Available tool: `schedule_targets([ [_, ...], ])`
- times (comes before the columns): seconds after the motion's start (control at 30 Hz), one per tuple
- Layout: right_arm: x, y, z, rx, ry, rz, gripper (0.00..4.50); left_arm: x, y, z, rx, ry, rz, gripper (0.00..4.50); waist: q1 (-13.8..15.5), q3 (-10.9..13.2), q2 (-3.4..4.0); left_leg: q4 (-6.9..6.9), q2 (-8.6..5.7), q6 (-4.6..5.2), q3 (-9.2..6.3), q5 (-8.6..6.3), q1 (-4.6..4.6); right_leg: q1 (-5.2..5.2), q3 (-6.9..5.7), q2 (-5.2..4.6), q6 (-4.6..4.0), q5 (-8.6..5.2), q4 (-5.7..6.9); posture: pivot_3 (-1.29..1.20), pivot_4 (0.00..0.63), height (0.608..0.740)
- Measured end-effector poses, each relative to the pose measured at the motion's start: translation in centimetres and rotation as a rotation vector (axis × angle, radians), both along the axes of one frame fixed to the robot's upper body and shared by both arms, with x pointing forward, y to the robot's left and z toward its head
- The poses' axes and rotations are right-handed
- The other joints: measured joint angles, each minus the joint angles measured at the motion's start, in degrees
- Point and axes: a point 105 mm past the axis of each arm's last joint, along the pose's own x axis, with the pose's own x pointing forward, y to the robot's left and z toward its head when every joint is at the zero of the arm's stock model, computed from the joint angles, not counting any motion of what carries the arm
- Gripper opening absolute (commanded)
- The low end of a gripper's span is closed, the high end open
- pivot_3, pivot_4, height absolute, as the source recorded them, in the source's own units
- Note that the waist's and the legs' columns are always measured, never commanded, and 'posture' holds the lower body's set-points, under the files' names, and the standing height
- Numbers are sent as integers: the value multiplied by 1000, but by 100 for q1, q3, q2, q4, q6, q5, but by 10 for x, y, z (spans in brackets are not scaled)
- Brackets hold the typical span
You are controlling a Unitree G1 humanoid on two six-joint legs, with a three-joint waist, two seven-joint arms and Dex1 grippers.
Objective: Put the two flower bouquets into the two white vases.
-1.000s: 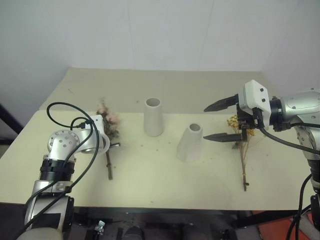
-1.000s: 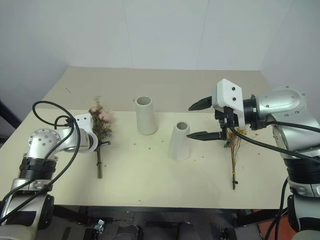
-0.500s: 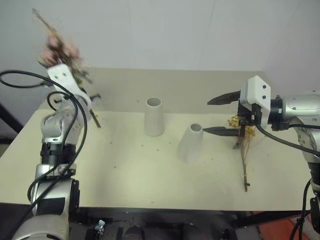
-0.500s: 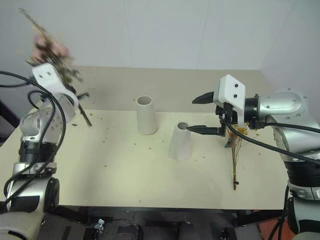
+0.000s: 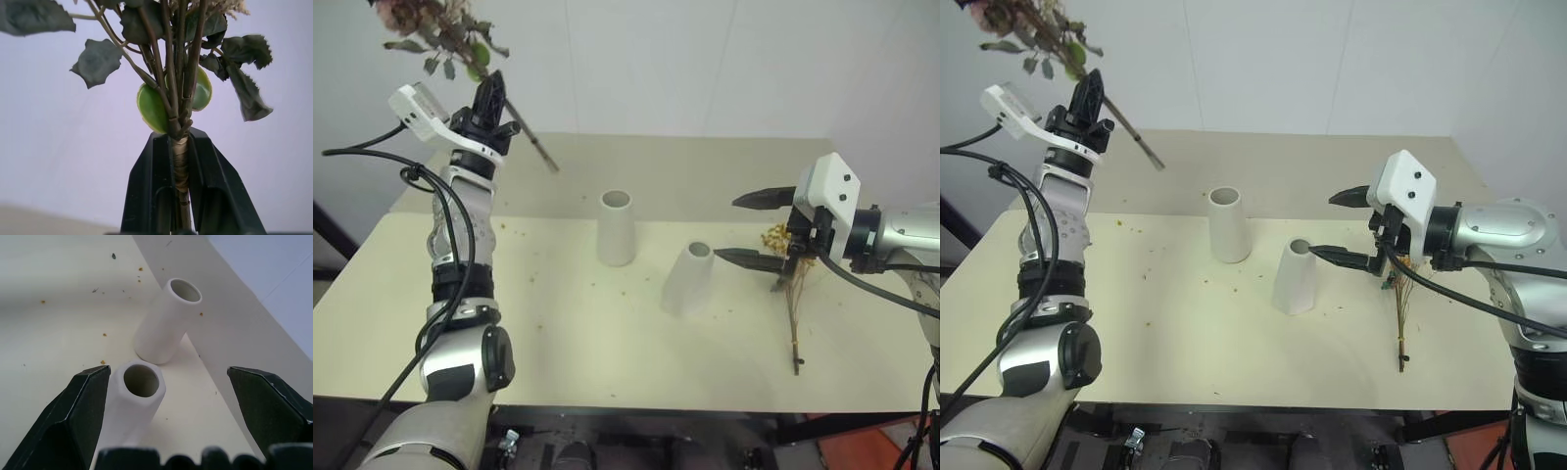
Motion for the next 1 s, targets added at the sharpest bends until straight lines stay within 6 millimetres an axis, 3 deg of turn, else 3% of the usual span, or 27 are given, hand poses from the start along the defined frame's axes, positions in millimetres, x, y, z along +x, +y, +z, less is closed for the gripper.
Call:
schedule_targets([
  [0.13,-2,2,-5,17,15,-5,4500,1,-9,-3,20,-79,-113,132,-35,0,0,0,1,1,0,0,1,-1,0,1,0,0,4,0,150,740],
  [0.33,-6,5,-3,31,0,-17,4500,12,-29,-22,35,-55,-219,132,-30,0,0,0,1,4,-1,-1,-2,-2,0,1,1,0,2,0,150,740],
  [0.63,-10,0,-8,50,3,-58,4500,20,-56,-33,66,-13,-271,132,-27,0,0,1,1,5,-1,-1,-1,-2,0,1,2,0,6,0,150,740],
  [1.0,-12,-6,-10,53,2,-105,4500,23,-75,-43,173,8,-247,132,-27,0,0,1,1,5,-1,-1,0,-2,0,1,2,0,8,0,150,740],
])
